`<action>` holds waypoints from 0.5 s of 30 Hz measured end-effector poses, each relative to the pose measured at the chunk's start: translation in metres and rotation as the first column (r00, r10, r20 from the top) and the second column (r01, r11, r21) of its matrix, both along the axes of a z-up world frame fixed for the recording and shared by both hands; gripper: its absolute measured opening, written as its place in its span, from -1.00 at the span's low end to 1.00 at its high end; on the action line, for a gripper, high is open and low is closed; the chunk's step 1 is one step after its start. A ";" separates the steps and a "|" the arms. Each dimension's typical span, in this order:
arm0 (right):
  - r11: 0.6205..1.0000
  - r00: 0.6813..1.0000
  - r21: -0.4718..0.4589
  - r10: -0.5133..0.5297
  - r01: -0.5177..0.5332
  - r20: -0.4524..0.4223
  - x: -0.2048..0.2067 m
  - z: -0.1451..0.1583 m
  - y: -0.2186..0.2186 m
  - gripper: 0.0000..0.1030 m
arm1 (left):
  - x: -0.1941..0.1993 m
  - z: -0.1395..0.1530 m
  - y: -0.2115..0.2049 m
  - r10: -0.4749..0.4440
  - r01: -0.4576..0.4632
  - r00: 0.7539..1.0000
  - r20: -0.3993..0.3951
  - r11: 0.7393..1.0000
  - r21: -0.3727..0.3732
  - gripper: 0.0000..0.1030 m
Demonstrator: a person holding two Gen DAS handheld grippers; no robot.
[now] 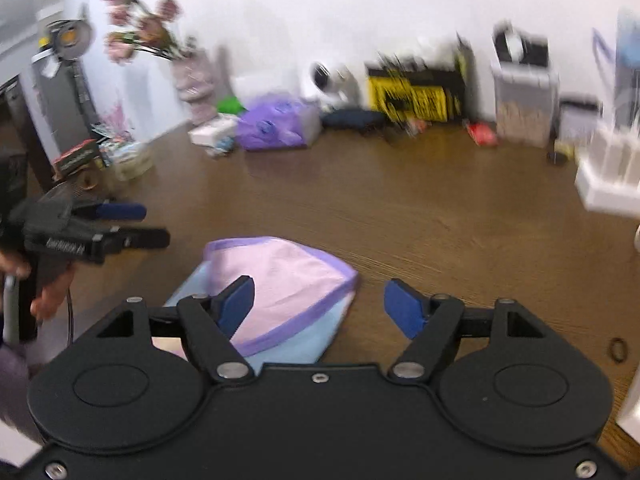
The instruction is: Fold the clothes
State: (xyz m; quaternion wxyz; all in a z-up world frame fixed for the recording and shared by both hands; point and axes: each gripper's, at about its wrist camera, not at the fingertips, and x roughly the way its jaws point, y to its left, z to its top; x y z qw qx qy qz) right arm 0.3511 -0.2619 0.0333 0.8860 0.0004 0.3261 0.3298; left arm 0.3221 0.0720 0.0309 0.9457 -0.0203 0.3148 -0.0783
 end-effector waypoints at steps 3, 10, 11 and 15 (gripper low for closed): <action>0.998 1.000 -0.060 0.011 -0.011 0.006 0.017 -0.010 0.015 0.24 | 0.017 -0.010 -0.004 -0.001 0.002 0.999 -0.044 1.000 0.021 0.67; 0.981 0.997 -0.178 0.079 -0.075 0.017 0.026 -0.031 0.044 -0.07 | 0.031 -0.031 -0.005 0.000 0.004 0.995 -0.102 0.999 0.039 0.03; 0.979 0.996 -0.187 0.083 -0.077 0.026 0.025 -0.033 0.046 -0.12 | 0.032 -0.031 -0.005 0.000 0.004 0.995 -0.100 0.999 0.047 -0.17; 0.977 0.995 -0.195 0.094 -0.084 0.044 0.022 -0.033 0.048 -0.76 | 0.034 -0.030 -0.006 -0.018 0.022 0.994 -0.106 0.999 0.037 -0.75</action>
